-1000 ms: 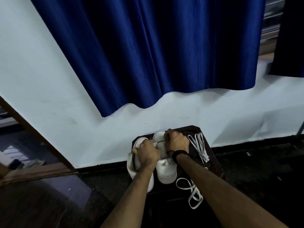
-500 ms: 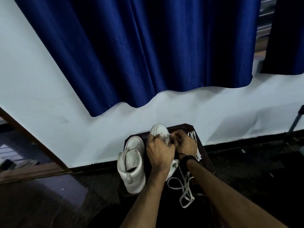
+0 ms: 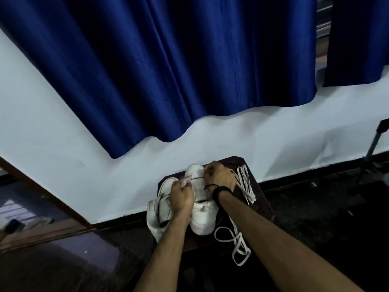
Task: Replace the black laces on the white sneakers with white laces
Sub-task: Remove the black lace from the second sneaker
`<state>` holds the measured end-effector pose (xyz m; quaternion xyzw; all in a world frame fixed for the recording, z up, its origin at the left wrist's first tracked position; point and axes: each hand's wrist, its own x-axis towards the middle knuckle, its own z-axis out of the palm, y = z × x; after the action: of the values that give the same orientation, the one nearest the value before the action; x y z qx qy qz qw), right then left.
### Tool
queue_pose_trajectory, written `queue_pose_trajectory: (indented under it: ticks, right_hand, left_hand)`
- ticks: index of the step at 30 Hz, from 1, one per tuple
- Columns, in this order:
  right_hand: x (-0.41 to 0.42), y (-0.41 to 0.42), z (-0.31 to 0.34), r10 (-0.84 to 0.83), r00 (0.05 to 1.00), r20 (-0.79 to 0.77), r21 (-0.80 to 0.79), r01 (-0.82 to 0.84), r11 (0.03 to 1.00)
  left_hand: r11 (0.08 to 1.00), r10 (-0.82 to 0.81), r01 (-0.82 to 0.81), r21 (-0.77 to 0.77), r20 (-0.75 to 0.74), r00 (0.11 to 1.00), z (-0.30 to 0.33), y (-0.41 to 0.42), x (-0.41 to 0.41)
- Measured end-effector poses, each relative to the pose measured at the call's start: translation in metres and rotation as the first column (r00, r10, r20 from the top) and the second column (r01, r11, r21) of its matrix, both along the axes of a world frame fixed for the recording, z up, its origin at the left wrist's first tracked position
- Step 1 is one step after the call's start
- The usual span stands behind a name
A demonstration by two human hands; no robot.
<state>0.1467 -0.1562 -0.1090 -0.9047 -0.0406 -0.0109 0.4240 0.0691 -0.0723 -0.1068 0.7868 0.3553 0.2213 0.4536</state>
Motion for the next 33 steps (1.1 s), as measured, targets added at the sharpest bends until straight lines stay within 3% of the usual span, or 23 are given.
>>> queue_pose_trajectory:
  ticks: [2, 4, 8, 12, 17, 22, 26, 33]
  right_hand:
    - [-0.005, 0.001, -0.005, 0.012, 0.998, 0.056, -0.053, -0.009, 0.999]
    - [-0.007, 0.001, -0.009, 0.033, 0.993, 0.112, -0.087, -0.023, 0.996]
    - [-0.005, -0.001, -0.010, 0.048, 0.992, 0.113, -0.072, -0.040, 0.997]
    - [0.004, -0.006, -0.015, 0.066, 0.996, 0.062, -0.009, -0.066, 0.998]
    - [0.031, -0.022, -0.014, 0.250, 0.968, 0.008, 0.216, -0.246, 0.945]
    - [0.045, -0.026, -0.006, 0.441, 0.891, 0.112, 0.070, -0.450, 0.890]
    - [0.053, -0.028, 0.001, 0.516, 0.840, 0.165, -0.076, -0.511, 0.856]
    - [0.064, -0.030, 0.005, 0.594, 0.782, 0.189, -0.169, -0.570, 0.804]
  left_hand:
    - [0.993, 0.042, -0.041, -0.108, 0.007, 0.999, -0.004, 0.004, 0.002]
    - [0.992, 0.041, -0.040, -0.121, 0.007, 0.999, -0.003, 0.003, 0.004]
    - [0.984, 0.045, -0.032, 0.173, -0.073, 0.996, 0.007, -0.010, -0.003]
    - [0.941, 0.032, 0.010, 0.337, -0.119, 0.992, 0.017, -0.027, -0.008]
    - [0.846, 0.038, 0.039, 0.532, -0.134, 0.990, 0.013, -0.044, -0.004]
    - [0.834, 0.034, 0.037, 0.550, -0.117, 0.993, 0.012, -0.055, -0.001]
    - [0.820, 0.032, 0.031, 0.572, -0.100, 0.994, 0.008, -0.059, 0.002]
    - [0.835, 0.030, -0.017, 0.550, -0.014, 0.999, 0.003, -0.060, 0.005]
